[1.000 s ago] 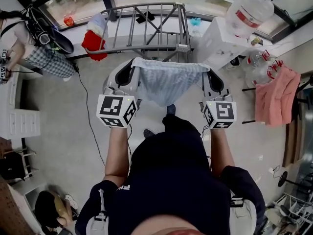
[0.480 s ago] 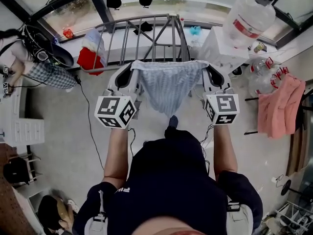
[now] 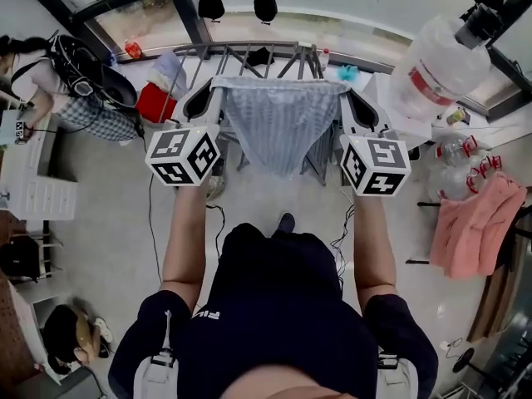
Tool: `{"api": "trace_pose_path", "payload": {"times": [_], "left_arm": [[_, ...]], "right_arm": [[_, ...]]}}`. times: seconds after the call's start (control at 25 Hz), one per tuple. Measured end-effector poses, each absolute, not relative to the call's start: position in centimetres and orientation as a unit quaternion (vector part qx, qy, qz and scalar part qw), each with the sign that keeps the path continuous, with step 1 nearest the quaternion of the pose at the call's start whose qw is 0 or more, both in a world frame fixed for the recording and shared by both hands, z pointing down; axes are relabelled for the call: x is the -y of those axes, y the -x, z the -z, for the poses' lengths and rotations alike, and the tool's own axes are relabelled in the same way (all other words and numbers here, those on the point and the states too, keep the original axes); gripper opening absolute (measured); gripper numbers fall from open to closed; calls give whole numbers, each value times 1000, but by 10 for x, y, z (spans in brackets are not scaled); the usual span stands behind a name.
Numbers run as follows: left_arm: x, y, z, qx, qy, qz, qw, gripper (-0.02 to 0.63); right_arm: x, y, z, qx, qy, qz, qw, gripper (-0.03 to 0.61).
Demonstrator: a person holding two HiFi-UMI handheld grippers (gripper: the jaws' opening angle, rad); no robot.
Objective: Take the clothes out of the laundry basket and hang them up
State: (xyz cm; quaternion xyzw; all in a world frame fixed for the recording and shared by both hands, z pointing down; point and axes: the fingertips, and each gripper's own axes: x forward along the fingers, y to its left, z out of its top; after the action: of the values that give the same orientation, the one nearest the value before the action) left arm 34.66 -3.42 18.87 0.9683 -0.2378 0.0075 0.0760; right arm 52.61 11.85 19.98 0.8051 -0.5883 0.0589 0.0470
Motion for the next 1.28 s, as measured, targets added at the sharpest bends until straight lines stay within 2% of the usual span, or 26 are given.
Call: {"api": "trace_pose_path", "payload": {"times": [0.2, 0.48, 0.72, 1.28], "left_arm": [[59, -386, -157, 243, -967, 3, 82, 43], [110, -438, -141, 238, -967, 13, 90, 43], [167, -490, -154, 229, -968, 1, 103, 43], [295, -604, -203, 190, -970, -50, 145, 43]], "right_arm": [[-88, -573, -173, 583, -810, -64, 13, 20], [-42, -623, -159, 570, -819, -66, 21, 20], [3, -672, -154, 556, -828, -67, 27, 16], [117, -769, -208, 520, -845, -121, 42, 8]]}}
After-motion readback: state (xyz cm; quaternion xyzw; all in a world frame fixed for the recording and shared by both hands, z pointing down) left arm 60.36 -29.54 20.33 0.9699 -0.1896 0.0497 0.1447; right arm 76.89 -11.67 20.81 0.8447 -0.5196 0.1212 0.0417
